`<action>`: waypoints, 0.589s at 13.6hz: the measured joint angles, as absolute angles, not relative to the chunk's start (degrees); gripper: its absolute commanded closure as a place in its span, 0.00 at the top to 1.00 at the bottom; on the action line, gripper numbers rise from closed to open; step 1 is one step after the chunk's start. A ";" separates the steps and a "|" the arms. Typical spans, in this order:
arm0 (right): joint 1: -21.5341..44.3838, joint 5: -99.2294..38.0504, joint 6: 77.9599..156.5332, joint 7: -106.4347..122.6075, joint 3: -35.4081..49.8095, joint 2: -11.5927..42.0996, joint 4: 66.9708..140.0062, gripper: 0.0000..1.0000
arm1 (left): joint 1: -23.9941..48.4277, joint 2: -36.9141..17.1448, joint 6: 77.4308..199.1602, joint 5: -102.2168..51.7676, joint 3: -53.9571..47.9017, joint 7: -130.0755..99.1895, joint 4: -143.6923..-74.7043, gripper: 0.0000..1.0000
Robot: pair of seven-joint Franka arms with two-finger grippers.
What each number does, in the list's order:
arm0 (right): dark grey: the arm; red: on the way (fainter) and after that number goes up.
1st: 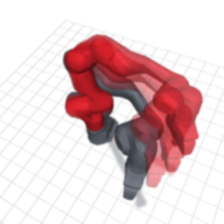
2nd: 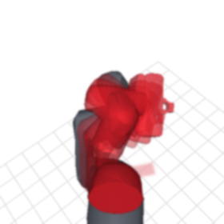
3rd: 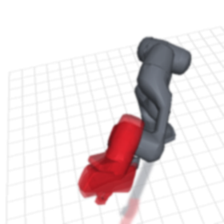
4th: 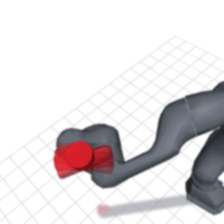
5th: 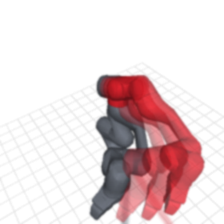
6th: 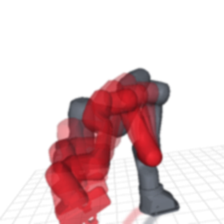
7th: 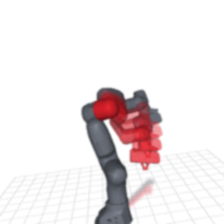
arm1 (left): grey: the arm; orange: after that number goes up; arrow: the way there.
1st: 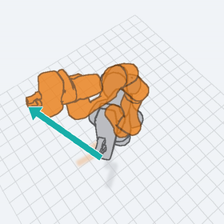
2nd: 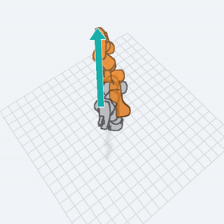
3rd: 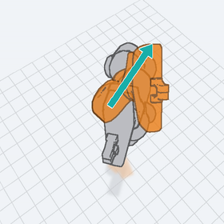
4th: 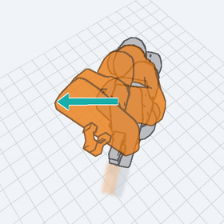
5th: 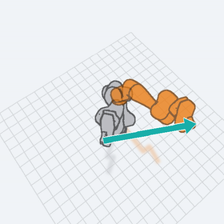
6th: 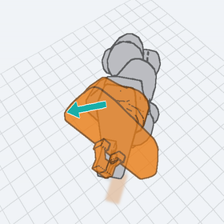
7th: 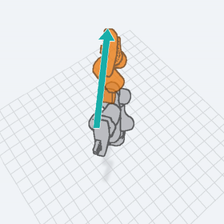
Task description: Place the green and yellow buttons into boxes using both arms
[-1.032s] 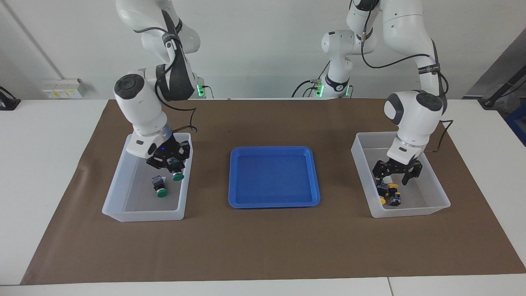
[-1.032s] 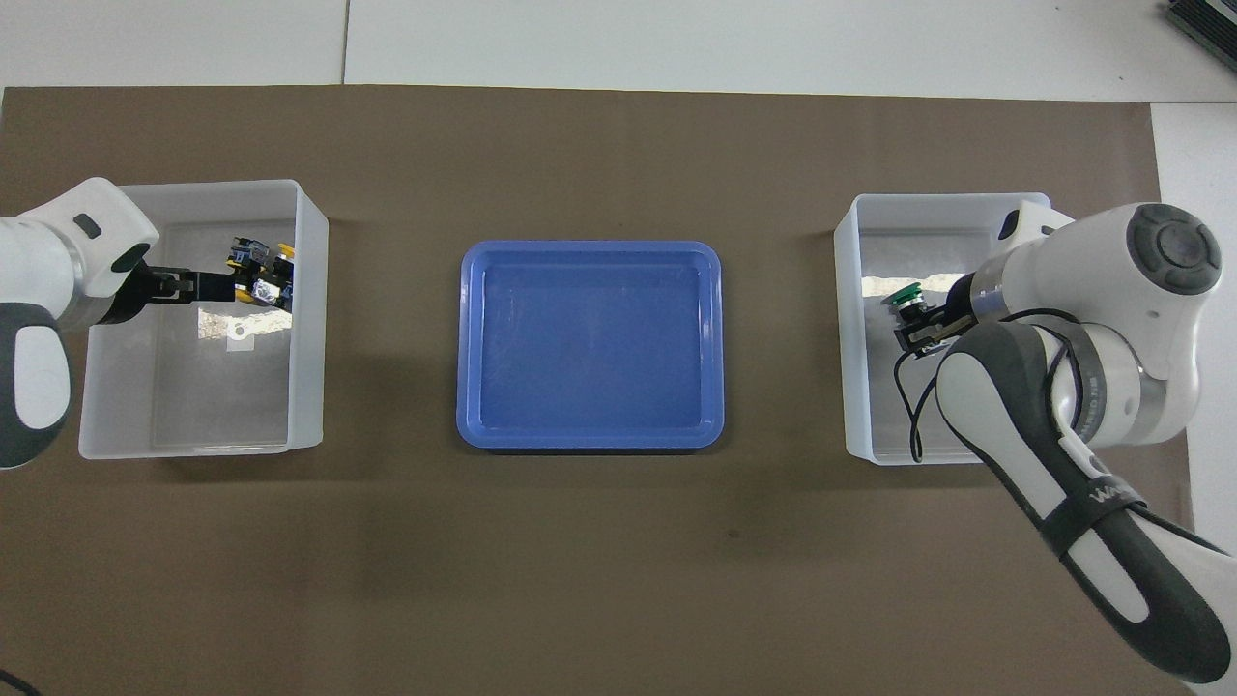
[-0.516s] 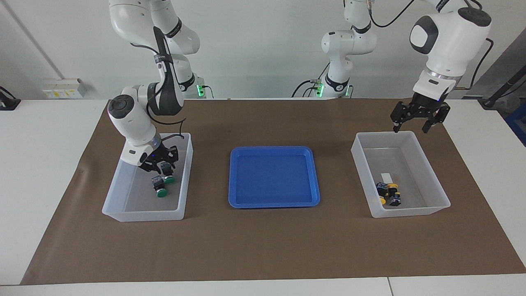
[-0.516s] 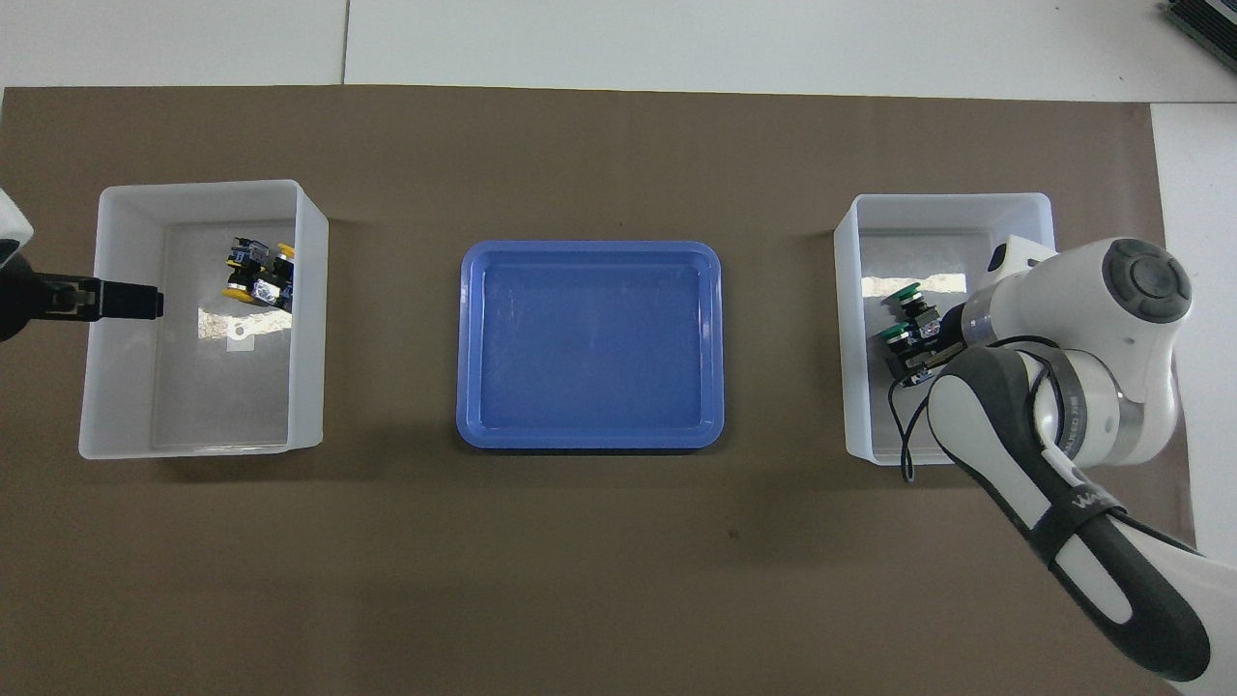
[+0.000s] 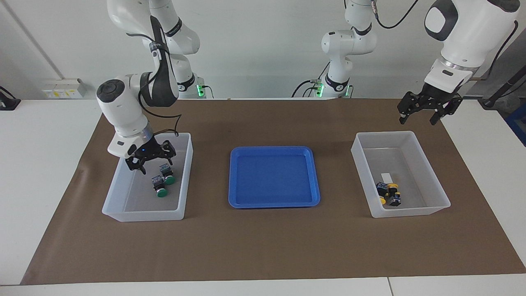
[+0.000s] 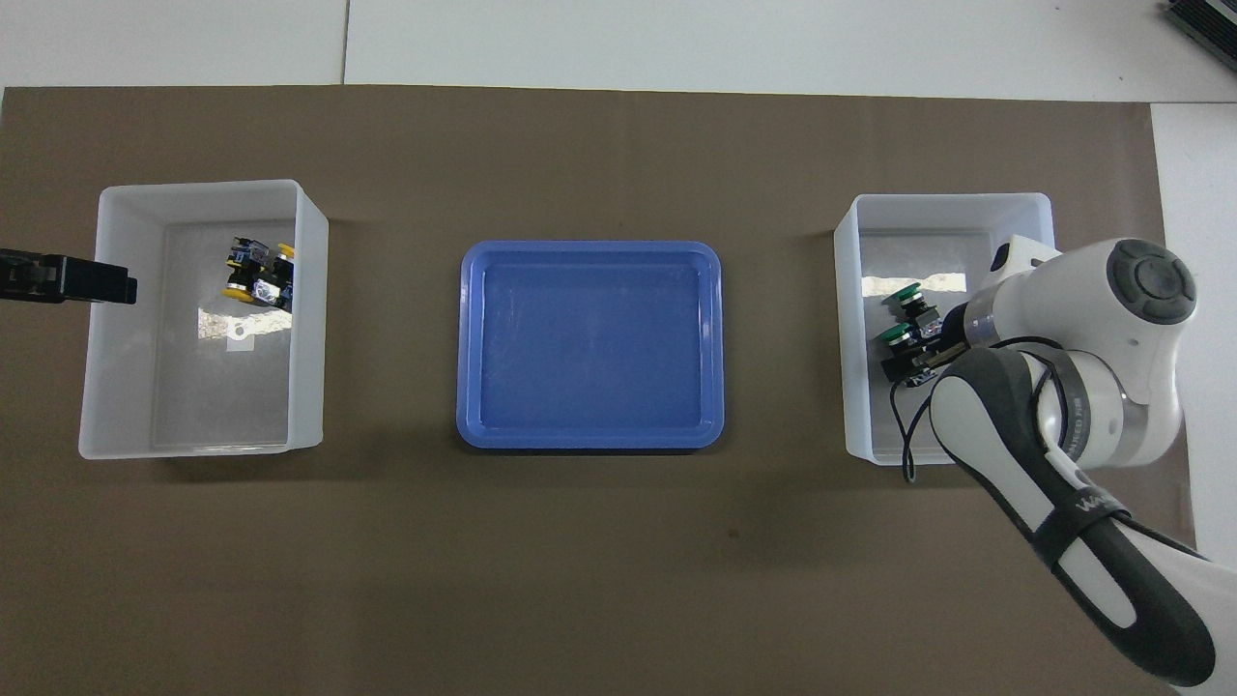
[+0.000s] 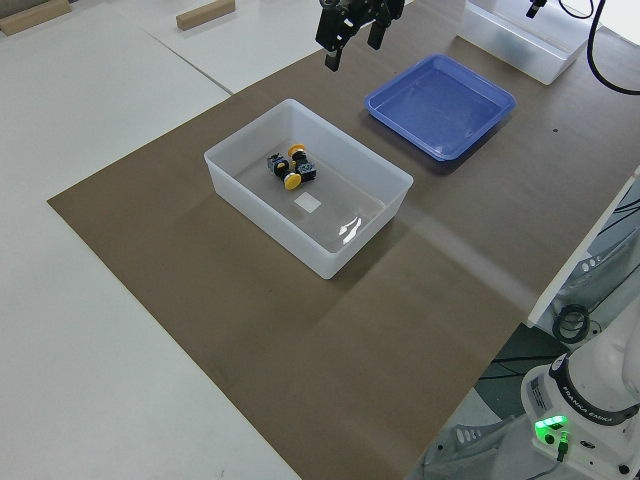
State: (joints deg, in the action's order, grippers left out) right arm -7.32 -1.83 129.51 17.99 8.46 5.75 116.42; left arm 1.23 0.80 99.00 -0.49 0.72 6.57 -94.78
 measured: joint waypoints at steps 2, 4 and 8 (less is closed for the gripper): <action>-7.29 -1.82 126.39 12.23 8.51 3.83 113.66 1.00 | 1.23 0.79 98.72 -0.49 0.72 6.57 -94.91 1.00; -7.18 -1.74 121.60 5.31 8.60 2.72 110.45 1.00 | 1.23 0.78 98.37 -0.49 0.71 6.56 -94.96 1.00; -7.18 -0.76 112.07 -2.65 8.64 1.66 103.33 1.00 | 1.23 0.78 98.32 -0.49 0.67 6.41 -94.96 1.00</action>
